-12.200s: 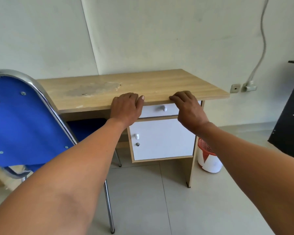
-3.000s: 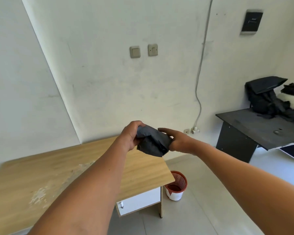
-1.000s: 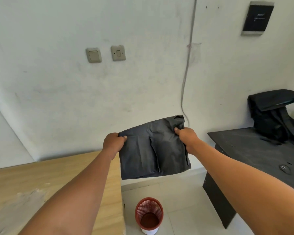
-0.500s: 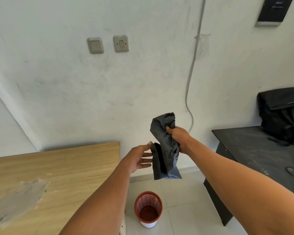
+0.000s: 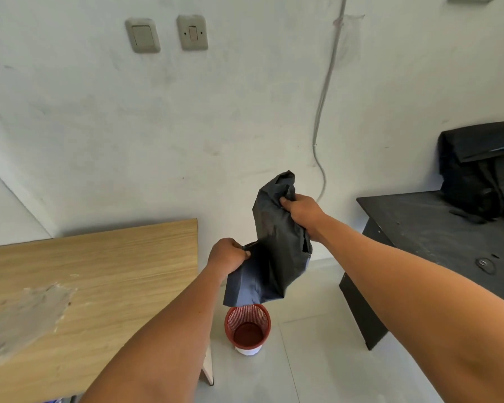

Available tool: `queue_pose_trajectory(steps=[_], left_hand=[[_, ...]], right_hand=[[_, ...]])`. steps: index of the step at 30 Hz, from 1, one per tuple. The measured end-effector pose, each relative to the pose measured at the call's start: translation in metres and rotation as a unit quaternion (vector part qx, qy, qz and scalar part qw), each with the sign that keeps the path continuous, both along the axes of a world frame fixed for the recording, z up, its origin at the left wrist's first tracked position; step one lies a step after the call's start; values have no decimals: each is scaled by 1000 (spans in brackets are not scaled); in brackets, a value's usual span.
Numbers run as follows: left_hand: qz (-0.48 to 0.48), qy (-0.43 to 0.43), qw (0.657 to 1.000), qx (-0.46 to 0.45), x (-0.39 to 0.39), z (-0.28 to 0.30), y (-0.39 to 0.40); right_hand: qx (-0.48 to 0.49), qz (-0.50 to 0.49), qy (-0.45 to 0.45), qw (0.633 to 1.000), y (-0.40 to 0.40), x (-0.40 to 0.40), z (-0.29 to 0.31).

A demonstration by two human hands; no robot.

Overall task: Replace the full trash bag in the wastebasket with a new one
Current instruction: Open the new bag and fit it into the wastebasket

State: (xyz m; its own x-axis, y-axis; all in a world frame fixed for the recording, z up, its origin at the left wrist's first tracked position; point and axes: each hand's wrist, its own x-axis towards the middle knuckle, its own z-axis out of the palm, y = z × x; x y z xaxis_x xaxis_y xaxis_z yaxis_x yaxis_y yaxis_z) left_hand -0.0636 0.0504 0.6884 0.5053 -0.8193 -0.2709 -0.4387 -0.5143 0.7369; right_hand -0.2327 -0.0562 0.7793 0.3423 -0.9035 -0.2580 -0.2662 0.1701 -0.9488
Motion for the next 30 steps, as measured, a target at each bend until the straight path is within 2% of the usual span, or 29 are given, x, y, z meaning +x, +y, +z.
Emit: queue_pose_trajectory(steps=[5, 9, 14, 19, 30], left_hand=[[-25, -33, 999, 15, 2, -13, 0], [-10, -56, 998, -23, 1, -21, -4], [72, 56, 990, -105, 4, -29, -14], [93, 180, 973, -107, 8, -35, -12], [165, 275, 943, -92, 2, -96, -27]], right_hand=[[-58, 0, 55, 997, 5, 6, -9], [-41, 30, 78, 996, 10, 14, -23], [-15, 93, 118, 988, 9, 26, -54], [8, 153, 187, 970, 1, 42, -91], [48, 219, 187, 956, -26, 56, -161]])
